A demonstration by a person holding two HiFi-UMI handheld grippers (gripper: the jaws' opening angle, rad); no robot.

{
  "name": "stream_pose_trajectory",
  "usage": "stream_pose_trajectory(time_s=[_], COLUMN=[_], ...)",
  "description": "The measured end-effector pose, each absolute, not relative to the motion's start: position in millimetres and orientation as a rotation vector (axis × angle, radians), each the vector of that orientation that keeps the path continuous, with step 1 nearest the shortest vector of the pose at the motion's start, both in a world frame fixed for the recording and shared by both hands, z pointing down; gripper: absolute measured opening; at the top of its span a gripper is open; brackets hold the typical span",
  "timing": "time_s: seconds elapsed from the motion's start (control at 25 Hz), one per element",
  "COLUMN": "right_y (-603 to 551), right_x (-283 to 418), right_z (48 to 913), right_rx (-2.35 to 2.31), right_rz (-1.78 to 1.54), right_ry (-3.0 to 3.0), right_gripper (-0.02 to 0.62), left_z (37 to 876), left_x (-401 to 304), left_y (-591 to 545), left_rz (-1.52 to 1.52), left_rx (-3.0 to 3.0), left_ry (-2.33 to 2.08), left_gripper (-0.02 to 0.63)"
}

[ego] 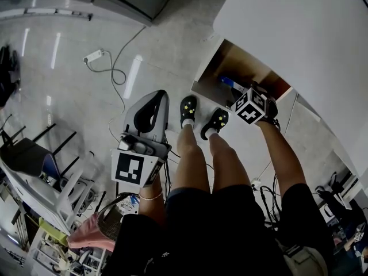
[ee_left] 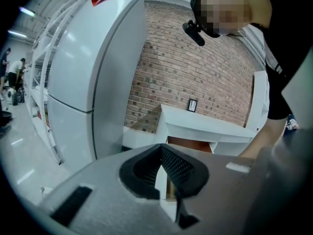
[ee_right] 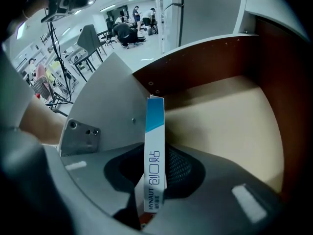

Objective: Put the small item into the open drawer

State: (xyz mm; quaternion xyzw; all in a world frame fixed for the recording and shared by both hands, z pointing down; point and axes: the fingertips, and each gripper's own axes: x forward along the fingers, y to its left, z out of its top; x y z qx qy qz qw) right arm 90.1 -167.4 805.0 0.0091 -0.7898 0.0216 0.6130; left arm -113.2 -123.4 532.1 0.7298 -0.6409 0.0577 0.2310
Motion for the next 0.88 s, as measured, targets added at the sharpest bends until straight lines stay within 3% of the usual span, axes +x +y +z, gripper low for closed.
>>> stream_pose_trajectory(time_s=[0.56, 0.88], right_y=[-165.6, -168.5], right_x=[85.3, 84.8], right_z=[808.6, 804.0], right_rx=[0.039, 0.06], right_rz=[0.058, 0.081], right_ry=[-1.836, -1.844], right_gripper=[0.095, 0.146], left_z=[530.3, 527.6], left_x=[-110.4, -112.4], left_y=[-120.8, -121.2], left_rz=[0.151, 0.137], left_rx=[2.001, 2.016], left_ry=[-1.771, -1.768], left_gripper=[0.002, 0.002])
